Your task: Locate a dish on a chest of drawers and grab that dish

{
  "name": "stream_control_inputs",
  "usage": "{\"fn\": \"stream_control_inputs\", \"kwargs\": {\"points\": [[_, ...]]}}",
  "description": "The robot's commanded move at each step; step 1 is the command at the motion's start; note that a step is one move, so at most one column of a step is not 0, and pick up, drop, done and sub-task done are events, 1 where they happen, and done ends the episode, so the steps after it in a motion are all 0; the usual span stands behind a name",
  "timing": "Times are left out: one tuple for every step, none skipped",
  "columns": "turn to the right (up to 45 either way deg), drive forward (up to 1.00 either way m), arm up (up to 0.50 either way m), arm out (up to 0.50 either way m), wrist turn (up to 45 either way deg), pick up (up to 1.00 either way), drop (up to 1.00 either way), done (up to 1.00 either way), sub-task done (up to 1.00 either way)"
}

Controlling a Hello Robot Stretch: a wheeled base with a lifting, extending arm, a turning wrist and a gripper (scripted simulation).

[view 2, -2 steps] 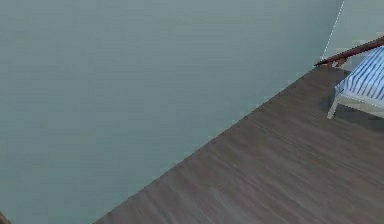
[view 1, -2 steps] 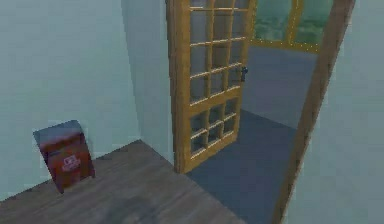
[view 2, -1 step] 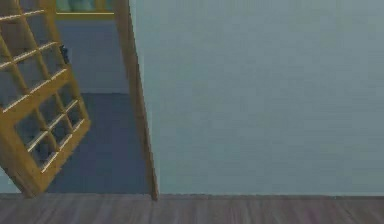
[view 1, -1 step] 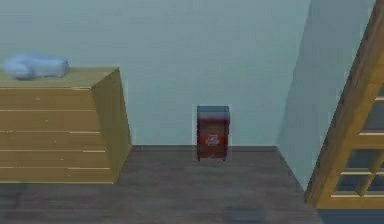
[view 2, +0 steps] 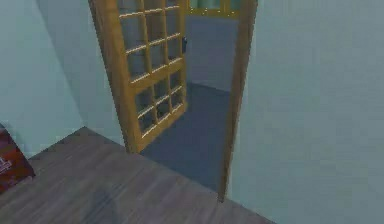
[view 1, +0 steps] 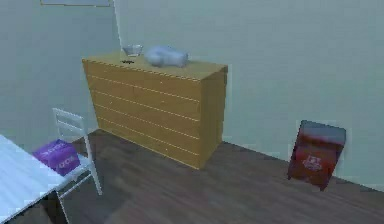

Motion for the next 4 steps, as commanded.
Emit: {"fn": "stream_control_inputs", "kwargs": {"points": [[0.0, 0.70, 0.00, 0.00, 0.0, 0.00, 0.00, 0.00, 0.00], [-27.0, 0.00, 0.00, 0.00, 0.0, 0.00, 0.00, 0.00, 0.00], [0.0, 0.80, 0.00, 0.00, 0.0, 0.00, 0.00, 0.00, 0.00], [-45.0, 0.00, 0.00, 0.00, 0.0, 0.00, 0.00, 0.00, 0.00]]}}
